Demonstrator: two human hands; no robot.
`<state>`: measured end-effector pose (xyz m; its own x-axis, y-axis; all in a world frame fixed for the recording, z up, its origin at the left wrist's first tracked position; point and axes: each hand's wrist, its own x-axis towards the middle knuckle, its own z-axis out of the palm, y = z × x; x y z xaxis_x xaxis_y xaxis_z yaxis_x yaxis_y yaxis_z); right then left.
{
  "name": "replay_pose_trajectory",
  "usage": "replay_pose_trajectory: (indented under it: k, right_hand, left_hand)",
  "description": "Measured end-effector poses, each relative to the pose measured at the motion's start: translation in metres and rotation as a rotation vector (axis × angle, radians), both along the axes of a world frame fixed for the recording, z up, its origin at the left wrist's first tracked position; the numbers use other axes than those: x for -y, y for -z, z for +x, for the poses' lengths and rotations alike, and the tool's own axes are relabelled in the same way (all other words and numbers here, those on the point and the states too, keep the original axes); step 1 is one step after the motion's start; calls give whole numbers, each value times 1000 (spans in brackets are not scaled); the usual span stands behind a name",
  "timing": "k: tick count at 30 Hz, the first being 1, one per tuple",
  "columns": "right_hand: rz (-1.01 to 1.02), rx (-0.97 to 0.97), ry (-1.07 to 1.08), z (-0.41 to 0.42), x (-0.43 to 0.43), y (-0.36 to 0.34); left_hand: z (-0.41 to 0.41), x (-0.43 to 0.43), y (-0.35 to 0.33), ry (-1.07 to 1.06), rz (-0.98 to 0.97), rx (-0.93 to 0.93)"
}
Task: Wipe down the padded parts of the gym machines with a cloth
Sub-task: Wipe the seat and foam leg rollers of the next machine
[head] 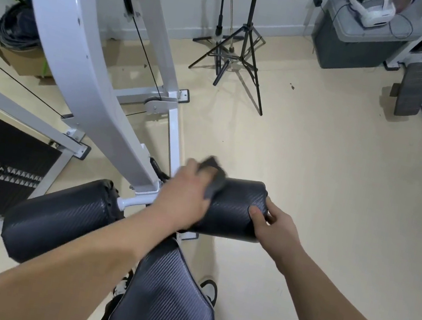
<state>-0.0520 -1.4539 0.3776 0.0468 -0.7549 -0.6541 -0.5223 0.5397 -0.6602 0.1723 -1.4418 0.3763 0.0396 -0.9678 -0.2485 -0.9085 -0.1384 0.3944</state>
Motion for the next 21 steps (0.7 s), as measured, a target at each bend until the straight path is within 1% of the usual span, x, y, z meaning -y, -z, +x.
replay_pose_trajectory:
  k: [1,2,3,4,7,9,12,13,15,18,19,20,21]
  right_hand:
    - [-9,3,13,0,-3,0]
    - [-18,7,27,1,-7,0]
    - [-29,6,38,1,-11,0]
    - [-47,8,47,1,-13,0]
    - [-77,54,55,-3,-21,6]
    - [-63,68,40,-7,-25,10]
    - [22,27,34,-8,-14,2]
    - [60,4,51,-7,-6,-4]
    - [103,-41,88,-4,9,-12]
    - [49,-98,106,2,12,-10]
    - [27,-105,93,4,8,-7]
    - [7,-105,82,5,3,-5]
    - [-7,-92,84,5,-1,-3]
  left_hand:
    - [17,5,0,-163,69,12]
    - [26,9,-2,-277,129,3]
    - [25,11,-4,-306,152,-5]
    - [16,11,-6,-260,135,-9]
    - [-26,-6,-8,-17,-1,-86]
    - [-32,-17,-6,92,-24,-102]
    - [-5,-19,-4,178,-5,-10]
    - [4,-16,-4,143,5,16]
    - [17,-10,-6,-3,20,45]
    - [8,-2,-8,-237,94,12]
    - [-2,2,-9,-288,91,4]
    - [-14,8,-10,-295,79,2]
    - [-31,16,-10,-238,73,12]
